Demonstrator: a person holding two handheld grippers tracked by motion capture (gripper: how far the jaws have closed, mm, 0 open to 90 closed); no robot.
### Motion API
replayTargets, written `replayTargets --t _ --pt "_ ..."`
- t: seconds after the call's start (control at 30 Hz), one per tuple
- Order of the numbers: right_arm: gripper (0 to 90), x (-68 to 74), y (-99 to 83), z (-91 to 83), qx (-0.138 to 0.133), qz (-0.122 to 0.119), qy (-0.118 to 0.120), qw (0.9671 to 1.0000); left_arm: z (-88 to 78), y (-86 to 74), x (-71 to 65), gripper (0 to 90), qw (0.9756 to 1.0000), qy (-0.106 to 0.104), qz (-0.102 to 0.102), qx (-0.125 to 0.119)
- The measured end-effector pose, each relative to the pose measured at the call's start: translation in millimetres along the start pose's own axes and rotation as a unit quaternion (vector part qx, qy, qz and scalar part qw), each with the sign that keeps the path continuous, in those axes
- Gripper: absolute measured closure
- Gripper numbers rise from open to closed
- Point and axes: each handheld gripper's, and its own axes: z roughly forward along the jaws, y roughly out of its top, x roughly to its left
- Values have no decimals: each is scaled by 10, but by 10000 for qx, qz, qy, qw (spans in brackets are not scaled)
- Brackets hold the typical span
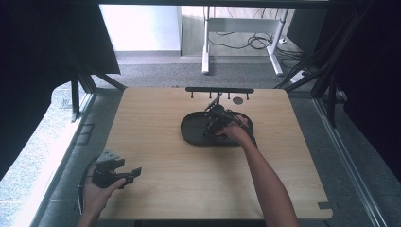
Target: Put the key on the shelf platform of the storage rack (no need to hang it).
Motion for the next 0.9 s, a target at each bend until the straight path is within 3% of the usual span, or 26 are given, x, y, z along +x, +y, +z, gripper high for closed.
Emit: replayTargets --t 0.9 --pt "490 -182 -156 215 107 132 -94 9998 8 -4 0 208 10000 -7 -6 15"
